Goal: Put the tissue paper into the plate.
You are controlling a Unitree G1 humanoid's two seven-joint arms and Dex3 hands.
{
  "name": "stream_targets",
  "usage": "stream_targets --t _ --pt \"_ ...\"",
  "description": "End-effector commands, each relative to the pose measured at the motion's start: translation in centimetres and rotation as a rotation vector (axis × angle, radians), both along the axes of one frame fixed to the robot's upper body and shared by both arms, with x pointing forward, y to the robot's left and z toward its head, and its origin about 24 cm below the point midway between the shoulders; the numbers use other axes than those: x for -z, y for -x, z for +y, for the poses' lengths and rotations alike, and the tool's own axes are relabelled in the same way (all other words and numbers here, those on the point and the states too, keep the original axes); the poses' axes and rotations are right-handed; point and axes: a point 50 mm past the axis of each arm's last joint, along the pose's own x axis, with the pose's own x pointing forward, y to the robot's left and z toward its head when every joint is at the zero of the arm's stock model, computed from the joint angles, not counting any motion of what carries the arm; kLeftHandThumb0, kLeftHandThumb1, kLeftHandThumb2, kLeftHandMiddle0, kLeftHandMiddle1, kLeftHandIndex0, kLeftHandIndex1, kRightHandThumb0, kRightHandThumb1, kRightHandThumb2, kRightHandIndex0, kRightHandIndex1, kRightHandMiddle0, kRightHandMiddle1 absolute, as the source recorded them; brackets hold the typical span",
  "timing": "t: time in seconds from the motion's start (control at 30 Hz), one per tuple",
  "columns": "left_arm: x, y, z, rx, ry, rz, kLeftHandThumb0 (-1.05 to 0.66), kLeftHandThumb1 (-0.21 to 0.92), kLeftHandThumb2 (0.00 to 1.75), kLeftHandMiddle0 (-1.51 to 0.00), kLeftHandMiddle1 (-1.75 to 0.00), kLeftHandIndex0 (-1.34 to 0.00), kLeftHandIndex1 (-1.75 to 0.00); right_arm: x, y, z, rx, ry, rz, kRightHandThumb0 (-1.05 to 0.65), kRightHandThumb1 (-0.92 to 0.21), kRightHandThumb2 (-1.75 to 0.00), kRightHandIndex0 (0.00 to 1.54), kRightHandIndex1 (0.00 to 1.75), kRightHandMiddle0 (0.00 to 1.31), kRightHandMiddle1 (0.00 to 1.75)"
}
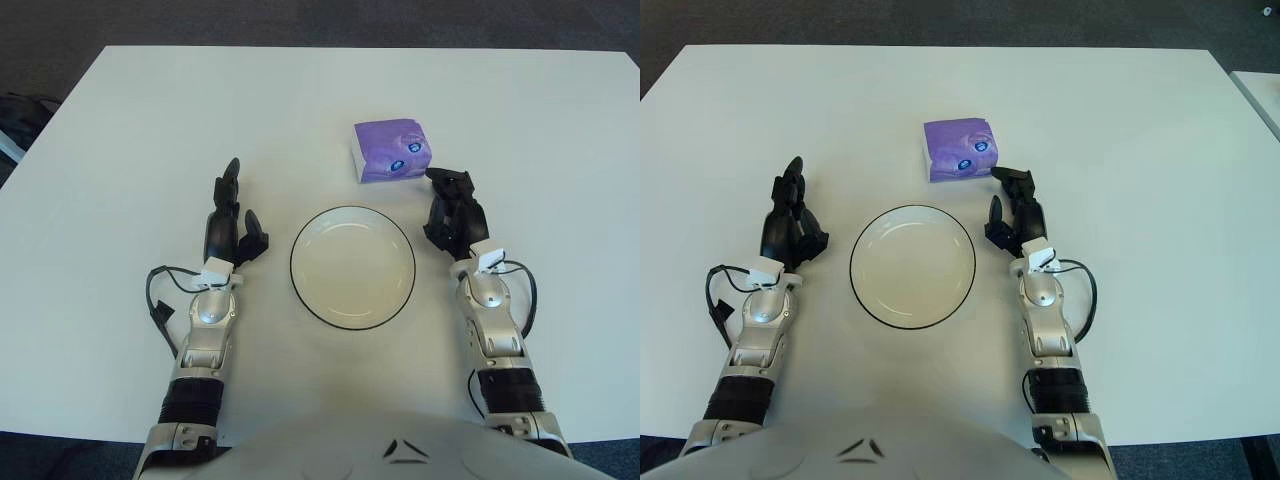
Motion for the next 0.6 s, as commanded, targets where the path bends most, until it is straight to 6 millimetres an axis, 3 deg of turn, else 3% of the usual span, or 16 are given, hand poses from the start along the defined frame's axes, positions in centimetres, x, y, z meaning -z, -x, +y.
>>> stream_targets --t 0.0,0.13,0.27,0.47,0.57 --pt "4.7 2.6 0.4 -0.042 0.01 0.235 -0.71 0.92 1.02 -0.14 -0.01 0.0 -0.37 0.7 2.4 -1.7 0.116 0.003 0.075 -0.57 -0.92 -0.82 0.27 0.48 0.0 1.09" --pt "4.7 2.5 0.5 -0.044 0.008 0.233 -0.71 0.92 1.01 -0.14 -0.01 0.0 -0.37 -1.9 2.5 -2.5 0.213 0.009 -0.059 -0.55 -0.92 -0.79 0.27 0.5 0.0 1.1" --pt "4.7 2.4 0.4 -0.046 0.01 0.229 -0.71 0.92 1.01 -0.14 -0.01 0.0 -0.37 -5.2 1.4 -3.8 0.341 0.069 -0.288 -0.53 -0.92 -0.78 0.27 0.51 0.0 1.09" --pt "4.8 2.2 0.4 -0.04 0.013 0.234 -0.7 0.92 1.01 -0.13 0.0 0.0 -0.36 -10.7 -3.0 -4.1 0.405 0.159 -0.537 -0.51 -0.92 -0.81 0.24 0.5 0.0 1.05" --pt "4.8 2.1 0.3 -0.042 0.013 0.237 -0.7 0.92 1.01 -0.13 0.0 0.0 -0.36 -12.3 -3.6 -3.6 0.385 0.166 -0.592 -0.5 -0.92 -0.84 0.24 0.51 0.01 1.14"
